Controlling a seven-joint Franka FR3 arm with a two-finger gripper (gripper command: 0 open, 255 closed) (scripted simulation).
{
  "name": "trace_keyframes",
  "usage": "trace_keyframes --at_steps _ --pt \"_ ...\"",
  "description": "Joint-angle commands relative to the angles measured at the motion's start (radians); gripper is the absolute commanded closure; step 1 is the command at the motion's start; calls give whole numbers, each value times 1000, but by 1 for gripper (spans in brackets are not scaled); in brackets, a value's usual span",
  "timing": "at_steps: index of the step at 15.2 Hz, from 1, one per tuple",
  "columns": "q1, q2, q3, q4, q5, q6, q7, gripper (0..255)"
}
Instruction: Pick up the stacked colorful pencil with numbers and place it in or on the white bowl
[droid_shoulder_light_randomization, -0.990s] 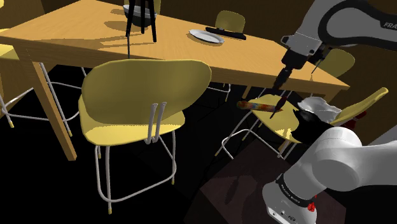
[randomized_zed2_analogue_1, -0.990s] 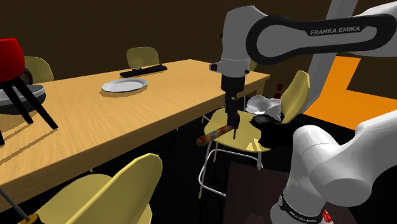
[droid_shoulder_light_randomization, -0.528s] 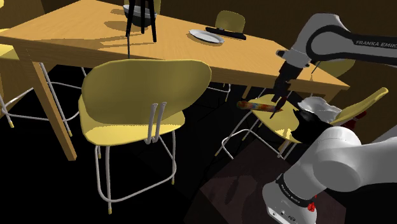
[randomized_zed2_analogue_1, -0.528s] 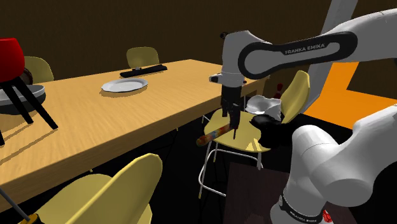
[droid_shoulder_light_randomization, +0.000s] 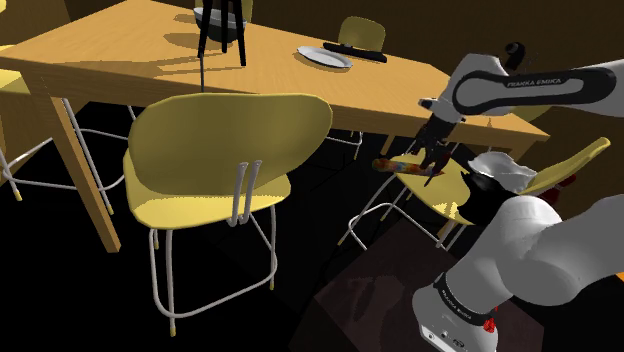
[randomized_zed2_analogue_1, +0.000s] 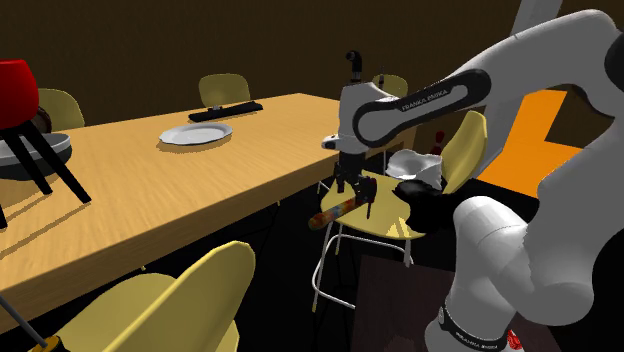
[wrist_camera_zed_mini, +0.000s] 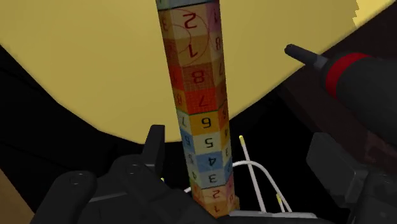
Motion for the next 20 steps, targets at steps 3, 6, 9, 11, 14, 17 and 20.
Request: trace_keyframes --at_steps 3,6,9,11,14,17,20 --pt "77 76 -115 24 -7 71 -119 0" --pt "99 97 -152 2 -15 118 -117 0" --pt "135 124 -205 -21 -26 174 -115 0" --pt "166 100 -235 -18 -58 162 -91 0" --pt "202 69 -269 -15 -96 146 -62 0" --pt "247 24 -310 -9 -149 121 -23 0" --pt "269 44 -338 10 -144 131 -35 255"
